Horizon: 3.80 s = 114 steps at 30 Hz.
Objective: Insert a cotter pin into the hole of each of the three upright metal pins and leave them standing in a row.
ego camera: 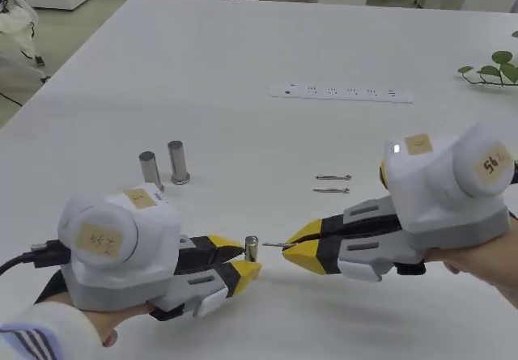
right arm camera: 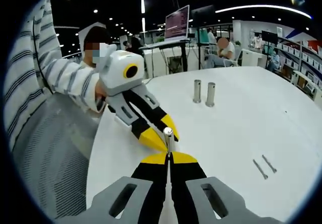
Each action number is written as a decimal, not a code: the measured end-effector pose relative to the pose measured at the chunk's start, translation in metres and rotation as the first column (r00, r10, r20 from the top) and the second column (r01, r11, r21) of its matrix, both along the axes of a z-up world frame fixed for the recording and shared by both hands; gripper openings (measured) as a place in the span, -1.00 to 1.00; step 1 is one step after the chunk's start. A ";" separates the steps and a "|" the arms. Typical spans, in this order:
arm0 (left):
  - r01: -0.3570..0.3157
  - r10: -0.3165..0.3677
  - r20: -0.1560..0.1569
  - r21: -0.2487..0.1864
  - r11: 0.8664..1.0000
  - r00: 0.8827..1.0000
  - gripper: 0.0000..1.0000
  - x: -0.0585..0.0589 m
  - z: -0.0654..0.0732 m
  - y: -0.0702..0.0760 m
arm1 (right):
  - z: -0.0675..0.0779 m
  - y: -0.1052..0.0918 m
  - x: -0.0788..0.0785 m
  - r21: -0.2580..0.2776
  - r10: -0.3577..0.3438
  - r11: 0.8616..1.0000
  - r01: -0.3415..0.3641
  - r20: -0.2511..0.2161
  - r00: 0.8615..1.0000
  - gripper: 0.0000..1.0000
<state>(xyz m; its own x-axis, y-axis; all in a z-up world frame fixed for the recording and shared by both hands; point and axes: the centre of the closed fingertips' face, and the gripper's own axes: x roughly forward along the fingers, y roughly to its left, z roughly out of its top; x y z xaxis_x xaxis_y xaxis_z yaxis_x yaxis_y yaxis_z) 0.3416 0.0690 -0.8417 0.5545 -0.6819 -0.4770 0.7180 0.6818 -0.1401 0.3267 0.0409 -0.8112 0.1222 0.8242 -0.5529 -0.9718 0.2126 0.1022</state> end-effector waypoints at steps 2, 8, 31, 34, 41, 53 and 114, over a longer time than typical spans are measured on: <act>-0.003 0.003 -0.002 -0.007 1.000 1.000 -0.76 0.000 0.000 0.000 | -0.001 0.001 0.001 0.002 -0.003 1.000 0.003 -0.001 1.000 -0.96; 0.025 -0.025 0.003 0.018 1.000 1.000 -0.84 -0.004 -0.004 -0.001 | 0.000 0.005 0.002 0.010 -0.006 1.000 0.006 0.011 1.000 -0.96; 0.051 -0.053 0.023 0.046 0.998 0.998 -0.85 -0.004 -0.004 -0.001 | -0.010 0.010 0.001 -0.044 0.052 0.998 -0.049 0.063 0.997 -0.96; 0.057 -0.058 0.026 0.051 0.997 0.998 -0.85 -0.004 -0.004 -0.002 | -0.008 0.010 0.001 -0.067 0.073 0.995 -0.067 0.087 0.994 -0.96; 0.066 -0.068 0.029 0.053 0.996 0.997 -0.85 -0.004 -0.005 -0.002 | -0.010 0.010 0.000 -0.121 0.110 0.988 -0.095 0.119 0.987 -0.96; 0.070 -0.073 0.035 0.070 0.995 0.997 -0.86 -0.005 -0.004 0.000 | -0.010 0.012 0.000 -0.150 0.125 0.983 -0.104 0.135 0.983 -0.96; 0.073 -0.078 0.039 0.117 0.990 0.996 -0.86 -0.006 -0.003 -0.001 | -0.013 0.011 0.000 -0.145 0.047 0.989 -0.041 0.037 0.998 -0.95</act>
<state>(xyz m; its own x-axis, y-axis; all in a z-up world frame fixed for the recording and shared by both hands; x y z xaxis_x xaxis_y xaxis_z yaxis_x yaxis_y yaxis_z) 0.3351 0.0678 -0.8449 0.5250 -0.6646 -0.5317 0.7718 0.6351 -0.0317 0.3266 0.0519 -0.8243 0.1126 0.7410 -0.6620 -0.9832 0.1796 0.0338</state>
